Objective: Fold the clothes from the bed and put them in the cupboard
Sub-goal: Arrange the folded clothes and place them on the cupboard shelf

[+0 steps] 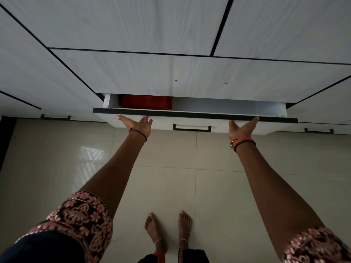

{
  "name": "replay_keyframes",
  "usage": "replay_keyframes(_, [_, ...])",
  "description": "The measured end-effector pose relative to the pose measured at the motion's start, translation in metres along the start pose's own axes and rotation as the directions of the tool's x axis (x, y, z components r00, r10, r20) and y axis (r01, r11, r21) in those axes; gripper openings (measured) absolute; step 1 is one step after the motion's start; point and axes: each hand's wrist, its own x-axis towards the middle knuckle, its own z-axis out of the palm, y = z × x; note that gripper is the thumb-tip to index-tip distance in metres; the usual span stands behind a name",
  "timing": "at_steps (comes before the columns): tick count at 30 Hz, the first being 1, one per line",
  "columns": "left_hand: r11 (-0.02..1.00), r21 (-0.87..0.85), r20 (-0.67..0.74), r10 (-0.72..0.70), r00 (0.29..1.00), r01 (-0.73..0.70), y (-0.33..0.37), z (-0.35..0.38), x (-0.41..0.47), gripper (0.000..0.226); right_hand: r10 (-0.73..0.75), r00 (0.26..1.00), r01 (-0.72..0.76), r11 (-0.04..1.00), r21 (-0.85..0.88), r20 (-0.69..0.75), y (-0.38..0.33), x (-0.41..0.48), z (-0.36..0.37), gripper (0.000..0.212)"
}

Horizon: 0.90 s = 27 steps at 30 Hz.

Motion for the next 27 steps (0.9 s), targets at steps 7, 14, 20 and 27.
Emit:
replay_keyframes(7, [0.986, 0.161, 0.076, 0.022, 0.997, -0.034, 0.004, 0.021, 0.022, 0.093, -0.016, 0.990, -0.002, 0.991, 0.131, 0.139, -0.014, 0.015, 0.032, 0.066])
replay_keyframes(14, [0.990, 0.144, 0.118, -0.007, 0.993, -0.010, 0.007, 0.040, 0.036, 0.097, -0.001, 0.979, -0.051, 0.967, 0.250, 0.203, -0.018, 0.037, 0.046, 0.085])
replay_keyframes(20, [0.999, 0.053, 0.144, -0.013, 0.990, 0.006, 0.008, 0.049, 0.046, 0.099, -0.038, 0.973, -0.022, 0.967, 0.255, 0.228, -0.016, 0.054, 0.045, 0.086])
replay_keyframes(27, [0.975, 0.214, 0.159, 0.021, 0.987, -0.055, 0.011, 0.044, 0.035, 0.093, -0.065, 0.967, 0.039, 0.993, 0.110, 0.247, -0.011, 0.045, 0.042, 0.085])
